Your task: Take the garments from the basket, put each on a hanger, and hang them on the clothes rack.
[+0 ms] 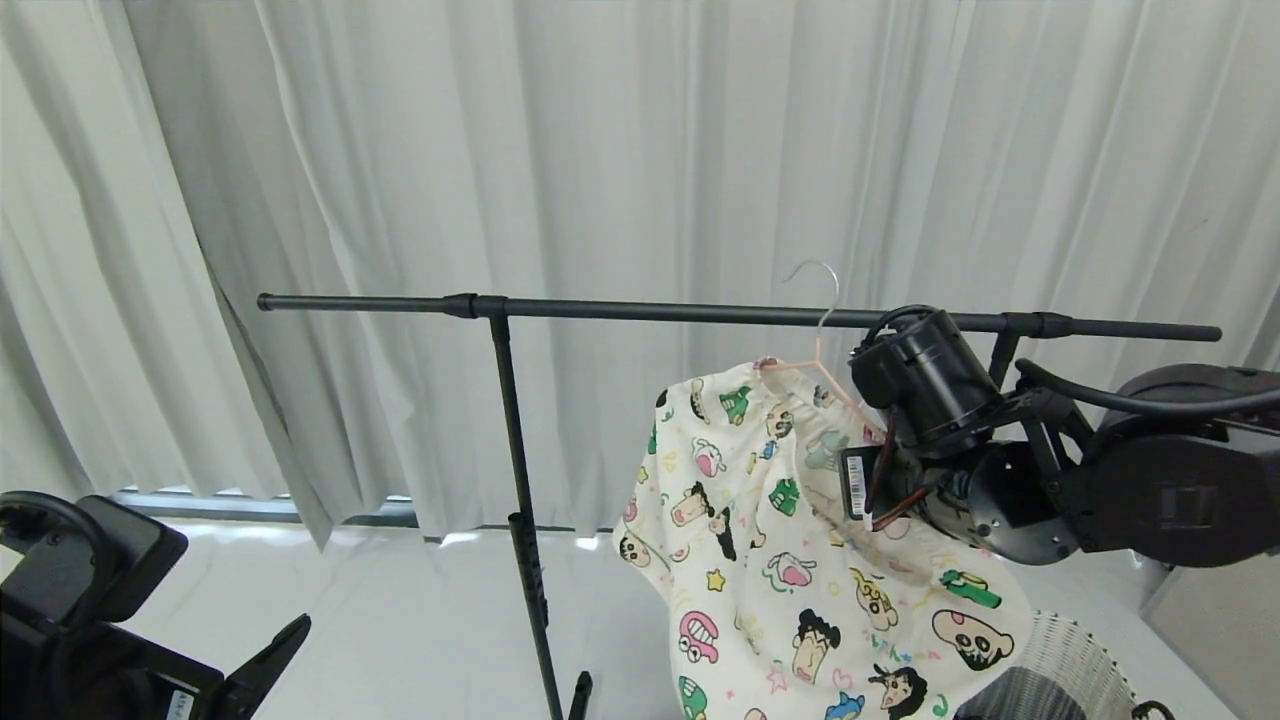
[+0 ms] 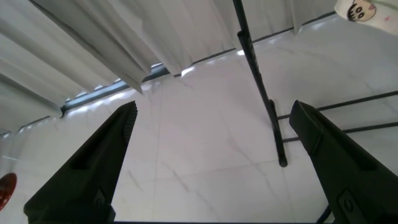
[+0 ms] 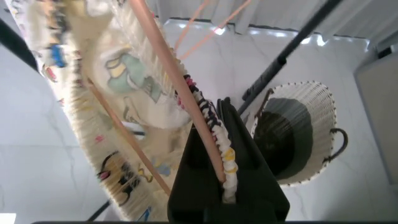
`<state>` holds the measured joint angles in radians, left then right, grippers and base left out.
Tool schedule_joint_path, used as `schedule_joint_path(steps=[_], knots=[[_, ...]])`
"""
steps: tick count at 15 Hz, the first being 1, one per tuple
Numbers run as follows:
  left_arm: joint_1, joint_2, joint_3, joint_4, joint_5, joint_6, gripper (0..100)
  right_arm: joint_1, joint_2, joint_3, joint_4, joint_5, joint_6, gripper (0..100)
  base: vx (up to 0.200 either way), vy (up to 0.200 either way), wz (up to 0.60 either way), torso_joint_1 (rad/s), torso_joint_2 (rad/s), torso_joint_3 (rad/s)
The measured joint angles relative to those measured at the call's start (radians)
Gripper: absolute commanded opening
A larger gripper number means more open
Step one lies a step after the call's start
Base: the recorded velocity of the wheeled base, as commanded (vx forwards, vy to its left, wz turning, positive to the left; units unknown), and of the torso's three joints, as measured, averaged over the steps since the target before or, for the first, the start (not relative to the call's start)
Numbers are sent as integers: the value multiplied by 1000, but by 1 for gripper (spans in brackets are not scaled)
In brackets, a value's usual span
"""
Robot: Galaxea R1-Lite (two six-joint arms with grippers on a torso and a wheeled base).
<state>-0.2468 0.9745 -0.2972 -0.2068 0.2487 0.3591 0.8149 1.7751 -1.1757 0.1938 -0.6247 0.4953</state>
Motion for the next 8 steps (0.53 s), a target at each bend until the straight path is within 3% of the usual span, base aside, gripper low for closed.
schedule_joint_path(steps=[8], knots=[[0, 1, 6, 0, 0, -2, 100, 34, 6, -1, 0, 0, 0, 0, 200, 0, 0, 4, 3, 3]])
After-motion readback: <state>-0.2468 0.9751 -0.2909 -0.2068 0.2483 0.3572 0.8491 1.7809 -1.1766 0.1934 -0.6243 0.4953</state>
